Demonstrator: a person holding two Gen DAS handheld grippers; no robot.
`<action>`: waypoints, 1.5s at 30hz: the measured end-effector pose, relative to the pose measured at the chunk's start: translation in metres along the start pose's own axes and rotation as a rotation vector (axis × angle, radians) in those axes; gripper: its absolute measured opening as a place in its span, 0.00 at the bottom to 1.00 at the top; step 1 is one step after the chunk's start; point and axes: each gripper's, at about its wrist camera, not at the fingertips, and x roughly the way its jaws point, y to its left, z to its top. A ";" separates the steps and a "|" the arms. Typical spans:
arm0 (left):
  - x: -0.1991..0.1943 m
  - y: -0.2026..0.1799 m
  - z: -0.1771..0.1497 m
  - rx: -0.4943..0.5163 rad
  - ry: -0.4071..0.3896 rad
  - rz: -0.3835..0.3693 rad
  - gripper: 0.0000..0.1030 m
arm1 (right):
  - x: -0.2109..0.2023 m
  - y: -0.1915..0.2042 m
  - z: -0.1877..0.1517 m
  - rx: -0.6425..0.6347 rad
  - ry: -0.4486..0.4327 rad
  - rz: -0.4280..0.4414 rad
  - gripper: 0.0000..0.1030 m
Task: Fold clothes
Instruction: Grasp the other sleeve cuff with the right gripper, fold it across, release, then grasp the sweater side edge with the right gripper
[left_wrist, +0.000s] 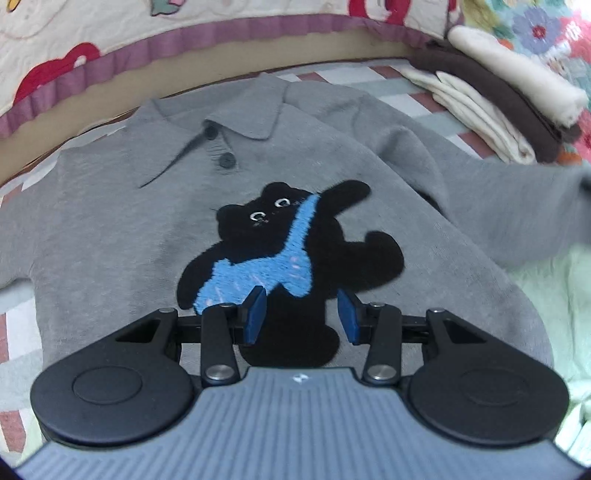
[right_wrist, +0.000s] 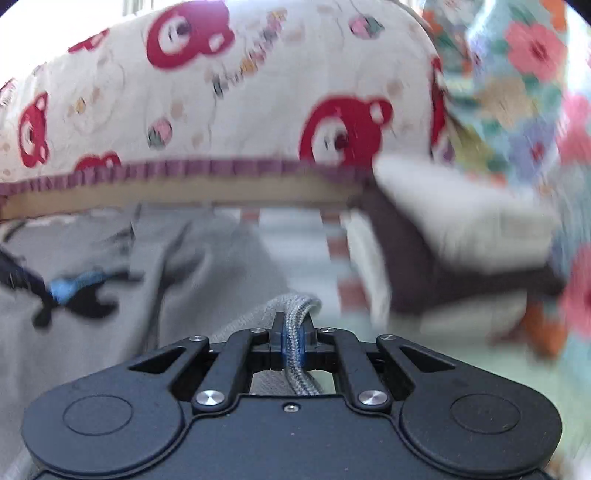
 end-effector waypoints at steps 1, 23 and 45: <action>0.000 0.002 0.000 -0.003 -0.002 0.004 0.41 | 0.000 -0.012 0.022 -0.033 -0.021 -0.022 0.08; 0.019 0.005 -0.033 0.080 0.104 -0.041 0.46 | 0.164 -0.145 0.255 -0.139 0.038 -0.588 0.15; -0.045 -0.025 -0.070 0.225 0.160 -0.113 0.52 | 0.007 0.085 -0.132 0.532 0.371 0.518 0.62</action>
